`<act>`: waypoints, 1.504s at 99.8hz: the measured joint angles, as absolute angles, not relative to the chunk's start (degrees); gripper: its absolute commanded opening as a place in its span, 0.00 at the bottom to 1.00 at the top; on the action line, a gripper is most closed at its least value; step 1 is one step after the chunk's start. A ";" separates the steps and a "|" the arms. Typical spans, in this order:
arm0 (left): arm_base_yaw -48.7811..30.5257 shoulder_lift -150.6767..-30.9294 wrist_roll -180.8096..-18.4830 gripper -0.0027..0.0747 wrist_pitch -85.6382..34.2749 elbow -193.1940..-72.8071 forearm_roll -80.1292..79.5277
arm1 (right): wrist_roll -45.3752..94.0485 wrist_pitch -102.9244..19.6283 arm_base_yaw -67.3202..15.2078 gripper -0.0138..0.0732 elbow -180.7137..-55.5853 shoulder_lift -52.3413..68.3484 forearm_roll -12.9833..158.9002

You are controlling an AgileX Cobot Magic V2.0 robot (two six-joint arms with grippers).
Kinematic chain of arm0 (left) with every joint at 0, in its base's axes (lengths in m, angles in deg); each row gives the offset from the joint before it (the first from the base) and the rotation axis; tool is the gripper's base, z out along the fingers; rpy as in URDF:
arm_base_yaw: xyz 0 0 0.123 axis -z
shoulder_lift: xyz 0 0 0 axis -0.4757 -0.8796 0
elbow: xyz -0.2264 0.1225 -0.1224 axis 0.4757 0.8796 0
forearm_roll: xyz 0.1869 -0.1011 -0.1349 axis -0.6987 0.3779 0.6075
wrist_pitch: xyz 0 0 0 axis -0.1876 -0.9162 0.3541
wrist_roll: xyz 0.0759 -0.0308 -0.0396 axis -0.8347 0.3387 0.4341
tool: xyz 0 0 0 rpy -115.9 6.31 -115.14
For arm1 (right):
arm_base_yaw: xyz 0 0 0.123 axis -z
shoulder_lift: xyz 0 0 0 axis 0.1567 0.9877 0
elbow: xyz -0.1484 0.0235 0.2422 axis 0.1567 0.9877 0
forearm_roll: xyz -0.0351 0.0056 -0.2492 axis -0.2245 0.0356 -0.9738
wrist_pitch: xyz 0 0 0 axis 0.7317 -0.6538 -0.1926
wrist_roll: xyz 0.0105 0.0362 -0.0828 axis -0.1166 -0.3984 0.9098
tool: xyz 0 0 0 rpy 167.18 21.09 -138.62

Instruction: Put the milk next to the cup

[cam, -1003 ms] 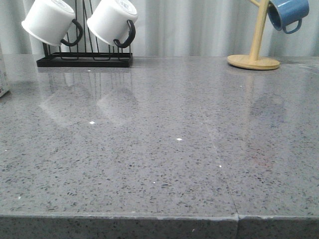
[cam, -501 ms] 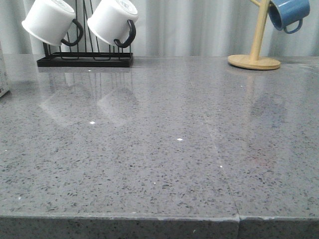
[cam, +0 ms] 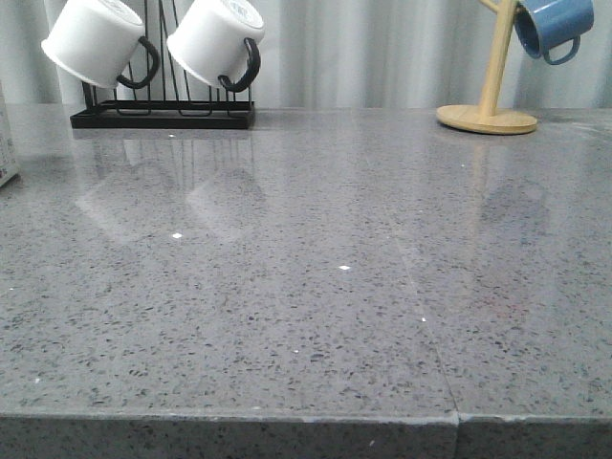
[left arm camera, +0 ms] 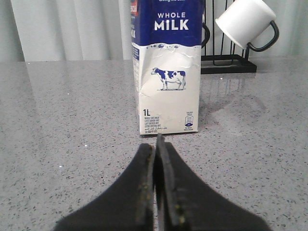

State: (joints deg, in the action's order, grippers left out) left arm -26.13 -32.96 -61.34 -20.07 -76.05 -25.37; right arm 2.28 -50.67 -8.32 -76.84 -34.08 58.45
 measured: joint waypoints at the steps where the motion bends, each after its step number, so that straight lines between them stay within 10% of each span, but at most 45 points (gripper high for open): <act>1: -26.13 -32.96 -61.34 0.01 -20.07 -76.05 -25.37 | 2.28 -50.46 -8.32 0.49 -76.84 -33.63 58.57; 14: -26.13 -32.96 -61.34 0.01 -20.07 -76.05 -25.37 | 2.28 -46.06 -8.32 0.70 -76.84 -29.09 60.33; 150: -26.13 -32.96 -61.34 0.01 -20.07 -76.05 -25.37 | 4.03 -1.29 22.65 0.70 -76.93 17.30 58.28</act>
